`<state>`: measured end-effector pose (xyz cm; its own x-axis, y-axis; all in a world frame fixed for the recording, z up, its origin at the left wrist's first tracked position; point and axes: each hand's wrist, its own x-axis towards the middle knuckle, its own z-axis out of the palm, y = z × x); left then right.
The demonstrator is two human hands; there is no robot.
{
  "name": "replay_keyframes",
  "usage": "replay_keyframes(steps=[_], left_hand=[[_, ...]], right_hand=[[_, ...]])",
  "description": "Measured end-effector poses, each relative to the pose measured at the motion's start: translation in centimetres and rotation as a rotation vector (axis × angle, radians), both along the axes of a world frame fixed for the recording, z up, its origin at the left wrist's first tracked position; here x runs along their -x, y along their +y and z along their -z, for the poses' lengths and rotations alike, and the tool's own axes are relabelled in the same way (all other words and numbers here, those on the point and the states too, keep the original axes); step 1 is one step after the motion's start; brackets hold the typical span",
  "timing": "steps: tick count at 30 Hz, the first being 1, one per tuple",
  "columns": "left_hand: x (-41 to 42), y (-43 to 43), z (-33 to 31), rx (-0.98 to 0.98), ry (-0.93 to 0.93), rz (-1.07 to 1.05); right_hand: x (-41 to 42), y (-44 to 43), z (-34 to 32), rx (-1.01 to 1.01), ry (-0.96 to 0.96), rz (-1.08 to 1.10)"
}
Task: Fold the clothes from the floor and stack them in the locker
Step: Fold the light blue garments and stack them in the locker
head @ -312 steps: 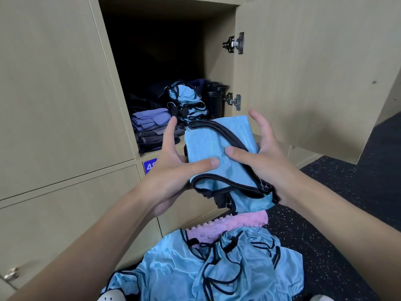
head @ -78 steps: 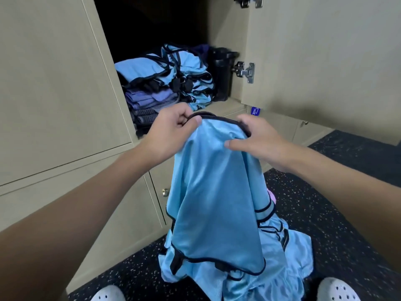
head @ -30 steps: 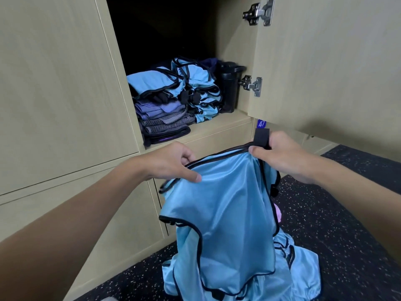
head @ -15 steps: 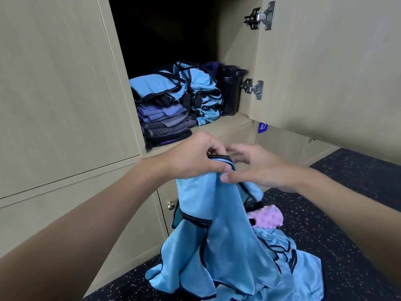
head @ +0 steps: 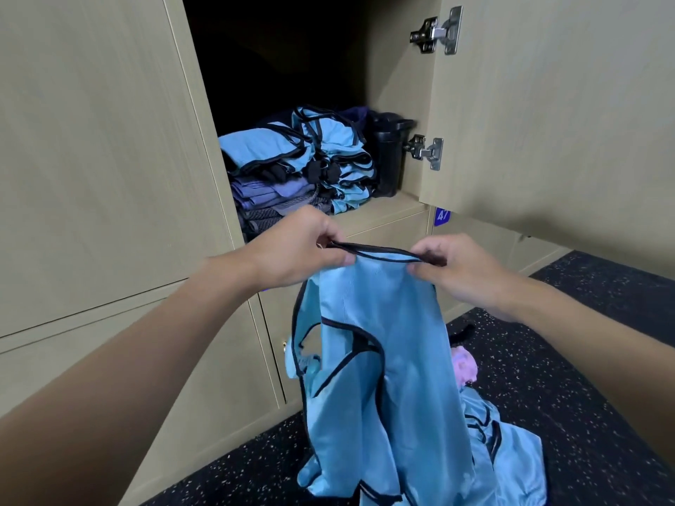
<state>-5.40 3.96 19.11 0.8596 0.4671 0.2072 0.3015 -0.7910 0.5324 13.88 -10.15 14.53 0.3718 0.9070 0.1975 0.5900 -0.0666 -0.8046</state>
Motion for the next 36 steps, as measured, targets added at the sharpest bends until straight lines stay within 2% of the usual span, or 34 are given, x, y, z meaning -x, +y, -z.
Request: replay_keyframes(steps=[3,6,12,19,27,31,33,36], left_hand=[[-0.7,-1.1,-0.1,0.016,0.002,0.054],[-1.3,-1.8,-0.1,0.013,-0.009,0.083],[-1.4,-1.8,-0.4,0.032,-0.11,0.036],[-1.9,-2.4,-1.2,0.198,-0.315,0.01],[-2.2,-3.8,-1.6,0.351,-0.38,0.037],[-2.6,-3.9,-1.5,0.485,-0.468,-0.042],[-2.7,-4.0,-1.7,0.568,-0.524,-0.076],[-2.8,-4.4,-2.2,0.629,-0.572,-0.086]], right_hand=[[1.4,0.3,-0.3,0.006,0.077,-0.122],[2.5,0.6,-0.2,-0.008,0.06,-0.188],[2.7,0.8,-0.7,-0.091,-0.059,-0.095],[3.1,0.7,-2.0,-0.18,0.011,-0.033],[3.1,0.6,-2.0,-0.221,0.112,0.032],[3.8,0.5,-2.1,-0.419,0.186,0.172],[4.3,-0.1,-2.2,-0.449,0.224,0.119],[4.9,-0.2,-1.9,-0.386,0.162,0.026]])
